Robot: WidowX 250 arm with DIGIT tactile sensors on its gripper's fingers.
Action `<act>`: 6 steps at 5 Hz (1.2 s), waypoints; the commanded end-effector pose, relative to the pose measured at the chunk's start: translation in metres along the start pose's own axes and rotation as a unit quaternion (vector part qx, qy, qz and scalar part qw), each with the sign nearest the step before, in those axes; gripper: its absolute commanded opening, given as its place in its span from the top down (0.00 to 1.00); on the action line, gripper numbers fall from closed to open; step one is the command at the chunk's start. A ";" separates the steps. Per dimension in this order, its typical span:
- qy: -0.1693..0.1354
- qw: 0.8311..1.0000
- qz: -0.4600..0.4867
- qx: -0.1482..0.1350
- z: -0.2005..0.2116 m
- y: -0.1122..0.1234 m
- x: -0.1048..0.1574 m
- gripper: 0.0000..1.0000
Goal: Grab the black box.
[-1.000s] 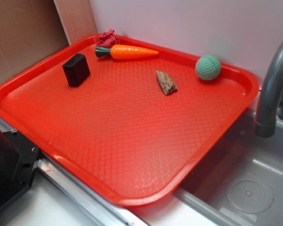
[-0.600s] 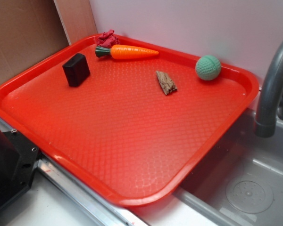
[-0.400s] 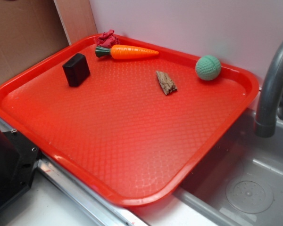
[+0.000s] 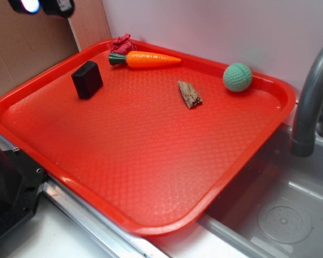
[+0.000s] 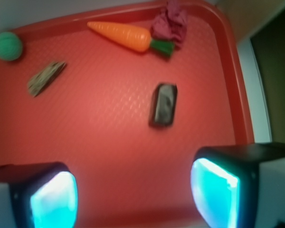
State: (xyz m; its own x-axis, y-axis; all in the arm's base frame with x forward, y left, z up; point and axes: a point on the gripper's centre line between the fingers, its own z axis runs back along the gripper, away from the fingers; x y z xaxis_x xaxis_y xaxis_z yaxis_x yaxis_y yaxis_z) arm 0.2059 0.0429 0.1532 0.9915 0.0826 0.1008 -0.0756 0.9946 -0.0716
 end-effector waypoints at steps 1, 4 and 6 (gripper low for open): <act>-0.017 1.000 -0.007 0.004 0.005 -0.002 0.006 0.00; 0.037 0.996 0.073 0.042 -0.074 0.043 0.036 0.00; 0.092 0.989 0.063 0.100 -0.114 0.034 0.043 0.00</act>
State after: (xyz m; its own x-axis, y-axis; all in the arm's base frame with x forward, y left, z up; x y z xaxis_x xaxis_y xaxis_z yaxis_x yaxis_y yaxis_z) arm 0.2485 0.0733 0.0325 0.9688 0.2085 -0.1343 -0.1926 0.9737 0.1218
